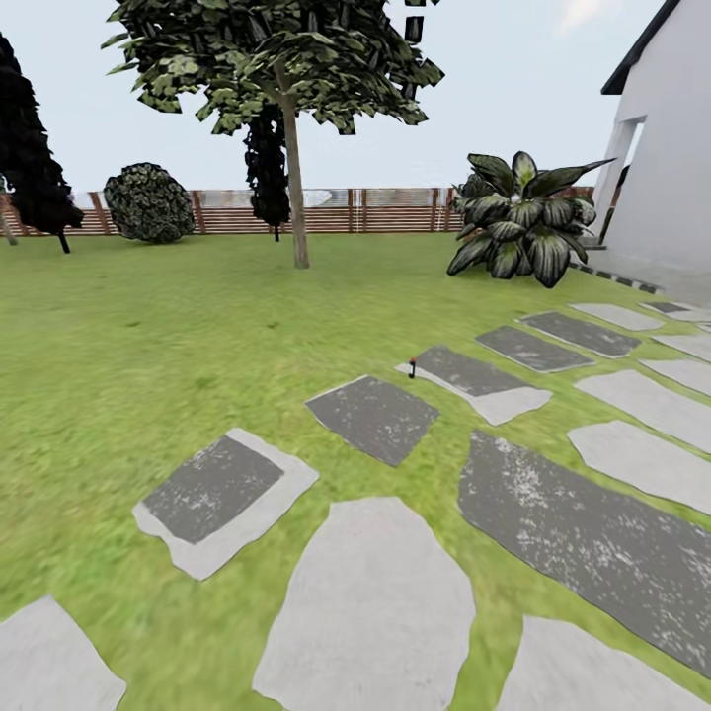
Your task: Pick up the pesticide atomizer in the garden and spray insectifuge to fully cover both potted plants in the garden.
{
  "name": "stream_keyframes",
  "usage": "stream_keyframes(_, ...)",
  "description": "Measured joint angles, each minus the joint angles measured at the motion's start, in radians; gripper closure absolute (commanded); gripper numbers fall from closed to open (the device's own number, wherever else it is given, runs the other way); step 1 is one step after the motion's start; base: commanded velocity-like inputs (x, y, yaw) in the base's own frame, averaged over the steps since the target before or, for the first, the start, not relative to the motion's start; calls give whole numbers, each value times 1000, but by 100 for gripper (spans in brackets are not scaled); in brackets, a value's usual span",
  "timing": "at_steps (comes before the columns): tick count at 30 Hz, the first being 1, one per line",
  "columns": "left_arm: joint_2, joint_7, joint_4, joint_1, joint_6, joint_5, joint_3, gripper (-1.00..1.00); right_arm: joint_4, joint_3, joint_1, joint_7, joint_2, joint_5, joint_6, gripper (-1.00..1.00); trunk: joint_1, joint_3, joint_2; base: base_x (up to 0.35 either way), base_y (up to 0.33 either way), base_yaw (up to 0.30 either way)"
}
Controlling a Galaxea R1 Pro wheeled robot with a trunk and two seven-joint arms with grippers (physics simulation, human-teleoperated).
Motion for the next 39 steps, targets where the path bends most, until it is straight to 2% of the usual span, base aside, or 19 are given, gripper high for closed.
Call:
stream_keyframes(20,0,0,0,0,-2,0,0,-100,7,2,0,0,-5,3,-16,-100,0,0,0,333,0,0)
stream_keyframes(22,0,0,0,0,-2,0,0,-100,7,0,0,-1,-11,2,-60,-100,0,0,0,333,0,0)
stream_keyframes(26,0,0,0,0,-2,0,0,-100,9,-1,0,-2,-39,0,-214,-100,0,0,0,334,0,0)
stream_keyframes(28,0,0,0,0,-2,0,0,-100,11,-2,2,-2,-42,0,-270,-100,0,0,0,335,0,0)
stream_keyframes(31,0,0,0,0,-2,0,0,-100,41,-3,5,-2,-46,-1,-419,-100,0,0,0,335,0,0)
stream_keyframes(33,0,0,0,0,-2,0,0,-100,54,-3,6,-2,-47,-1,-477,-100,0,0,0,335,0,0)
stream_keyframes(36,0,0,0,0,-2,0,0,-100,66,-2,6,-2,-47,-1,-533,-100,0,0,0,335,0,0)
stream_keyframes(39,0,0,0,0,-2,0,0,-100,69,-2,6,-2,-46,0,-542,-100,0,0,0,335,0,0)
